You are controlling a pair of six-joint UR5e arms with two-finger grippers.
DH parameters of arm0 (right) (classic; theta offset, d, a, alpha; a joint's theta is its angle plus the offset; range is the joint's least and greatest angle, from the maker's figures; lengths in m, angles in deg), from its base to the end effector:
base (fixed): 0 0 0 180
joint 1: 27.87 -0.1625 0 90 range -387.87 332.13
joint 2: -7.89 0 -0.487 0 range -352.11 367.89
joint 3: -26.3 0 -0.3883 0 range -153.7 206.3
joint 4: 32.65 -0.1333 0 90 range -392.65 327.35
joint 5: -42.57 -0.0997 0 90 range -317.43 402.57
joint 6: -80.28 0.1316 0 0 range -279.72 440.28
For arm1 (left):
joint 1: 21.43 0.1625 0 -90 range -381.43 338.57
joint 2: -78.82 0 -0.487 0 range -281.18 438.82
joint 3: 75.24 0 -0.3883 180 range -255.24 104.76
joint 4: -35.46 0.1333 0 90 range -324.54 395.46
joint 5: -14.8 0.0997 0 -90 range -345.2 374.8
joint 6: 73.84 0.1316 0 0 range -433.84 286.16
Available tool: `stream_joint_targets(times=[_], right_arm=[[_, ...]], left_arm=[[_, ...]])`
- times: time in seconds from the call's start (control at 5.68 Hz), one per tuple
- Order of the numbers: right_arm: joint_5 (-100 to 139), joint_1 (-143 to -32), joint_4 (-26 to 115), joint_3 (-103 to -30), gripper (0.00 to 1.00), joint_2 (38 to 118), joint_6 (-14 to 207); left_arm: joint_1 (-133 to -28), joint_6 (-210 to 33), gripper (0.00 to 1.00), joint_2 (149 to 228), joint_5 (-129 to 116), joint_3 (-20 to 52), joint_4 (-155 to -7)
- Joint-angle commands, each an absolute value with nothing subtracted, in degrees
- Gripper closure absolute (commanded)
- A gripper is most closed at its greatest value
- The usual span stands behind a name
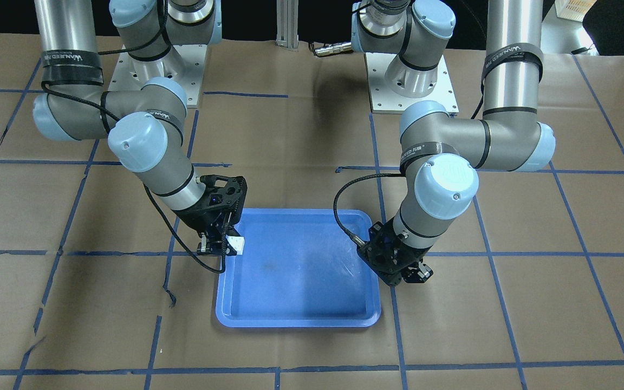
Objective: Assemble white blocks and place on blue tray
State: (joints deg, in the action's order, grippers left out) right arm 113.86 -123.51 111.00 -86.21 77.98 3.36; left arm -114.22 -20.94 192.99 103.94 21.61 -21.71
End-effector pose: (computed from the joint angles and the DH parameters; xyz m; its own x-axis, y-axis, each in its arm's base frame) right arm 0.2311 -0.5545 0.2556 -0.1180 -0.9859 0.1185 -0.9339 0.0697 -0.3505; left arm -0.1661 -0.6286 0.2783 -0.5636 0.8259 -0.0161 0.8259 0.5630 -0.0310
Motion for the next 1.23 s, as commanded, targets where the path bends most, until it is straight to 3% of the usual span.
stream_joint_targets(times=[0.0,0.53,1.06], right_arm=[[113.6,-124.0,117.5,-90.4,0.81,77.6,4.3],[121.7,-118.0,110.7,-82.4,0.84,77.1,-2.5],[120.9,-108.9,108.1,-82.0,0.84,75.0,-18.4]], left_arm=[[-116.3,-0.3,0.99,192.6,103.6,23.8,-21.7],[-119.3,0.9,0.99,193.0,103.6,25.8,-19.5],[-125.8,-0.4,0.99,195.0,103.6,25.5,-15.5]])
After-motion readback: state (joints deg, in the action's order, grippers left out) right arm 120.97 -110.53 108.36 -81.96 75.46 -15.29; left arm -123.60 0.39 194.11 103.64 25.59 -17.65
